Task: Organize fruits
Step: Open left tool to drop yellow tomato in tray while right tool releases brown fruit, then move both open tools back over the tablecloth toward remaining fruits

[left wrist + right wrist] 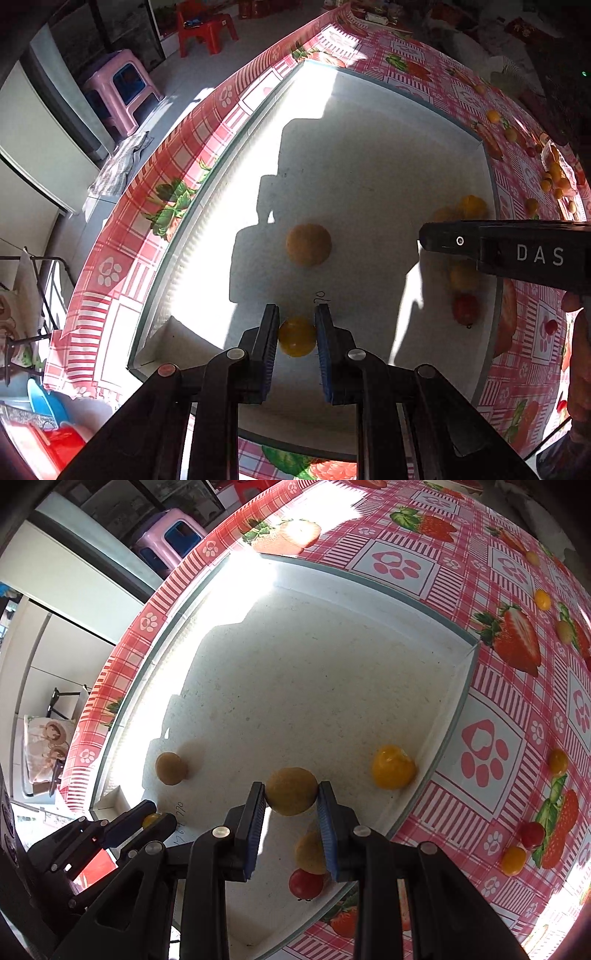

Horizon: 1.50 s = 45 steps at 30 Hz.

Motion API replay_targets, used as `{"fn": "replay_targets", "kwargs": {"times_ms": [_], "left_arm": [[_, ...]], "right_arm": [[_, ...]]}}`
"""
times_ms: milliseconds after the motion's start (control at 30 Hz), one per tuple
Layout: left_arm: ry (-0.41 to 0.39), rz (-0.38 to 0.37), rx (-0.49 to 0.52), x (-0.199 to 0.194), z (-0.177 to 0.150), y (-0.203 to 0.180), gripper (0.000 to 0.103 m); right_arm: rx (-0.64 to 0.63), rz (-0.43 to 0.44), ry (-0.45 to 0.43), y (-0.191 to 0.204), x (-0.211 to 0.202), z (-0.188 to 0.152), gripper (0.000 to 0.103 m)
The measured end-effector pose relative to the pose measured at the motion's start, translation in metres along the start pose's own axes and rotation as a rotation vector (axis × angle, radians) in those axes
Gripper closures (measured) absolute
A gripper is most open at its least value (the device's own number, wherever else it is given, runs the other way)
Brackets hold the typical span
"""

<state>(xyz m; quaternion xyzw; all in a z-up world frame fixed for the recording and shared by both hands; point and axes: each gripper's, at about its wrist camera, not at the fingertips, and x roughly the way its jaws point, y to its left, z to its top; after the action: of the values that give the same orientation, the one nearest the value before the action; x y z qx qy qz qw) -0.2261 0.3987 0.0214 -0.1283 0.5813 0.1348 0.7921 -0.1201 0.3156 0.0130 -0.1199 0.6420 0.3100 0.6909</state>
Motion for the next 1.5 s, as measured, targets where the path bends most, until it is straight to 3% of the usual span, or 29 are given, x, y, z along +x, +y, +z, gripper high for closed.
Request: {"fn": "replay_targets", "kwargs": {"times_ms": [333, 467, 500, 533, 600, 633, 767, 1033, 1200, 1500], "left_arm": [[-0.004, 0.035, 0.044, 0.001, -0.002, -0.009, 0.081], [-0.006, 0.038, 0.049, 0.001, -0.003, -0.010, 0.080], [-0.005, 0.041, 0.048, 0.001, -0.003, -0.010, 0.077], [-0.003, 0.051, 0.046, 0.001, -0.003, -0.011, 0.053], [-0.038, 0.073, 0.038, -0.004, -0.004, -0.009, 0.020], [-0.061, 0.082, 0.041, -0.008, -0.004, -0.008, 0.020], [-0.033, 0.086, 0.064, -0.006, -0.003, -0.010, 0.020], [-0.067, 0.072, 0.149, -0.022, 0.005, -0.042, 0.020], [-0.104, 0.038, 0.230, -0.036, 0.013, -0.075, 0.020], [-0.123, -0.049, 0.409, -0.048, 0.020, -0.151, 0.020]], "right_arm": [[-0.024, -0.032, -0.007, 0.005, 0.009, 0.001, 0.071], [-0.028, -0.019, -0.005, 0.010, 0.007, 0.000, 0.063], [-0.028, -0.018, -0.007, 0.010, 0.007, 0.001, 0.061], [-0.026, -0.016, -0.009, 0.009, 0.005, 0.001, 0.055], [-0.016, -0.013, -0.011, 0.005, 0.004, 0.002, 0.042], [-0.010, -0.007, -0.015, 0.002, 0.003, 0.003, 0.039], [0.011, 0.028, -0.054, -0.005, -0.013, 0.001, 0.033], [0.083, 0.023, -0.151, -0.034, -0.063, -0.021, 0.032], [0.172, -0.039, -0.178, -0.069, -0.084, -0.060, 0.032], [0.380, -0.145, -0.127, -0.149, -0.091, -0.136, 0.032]]}}
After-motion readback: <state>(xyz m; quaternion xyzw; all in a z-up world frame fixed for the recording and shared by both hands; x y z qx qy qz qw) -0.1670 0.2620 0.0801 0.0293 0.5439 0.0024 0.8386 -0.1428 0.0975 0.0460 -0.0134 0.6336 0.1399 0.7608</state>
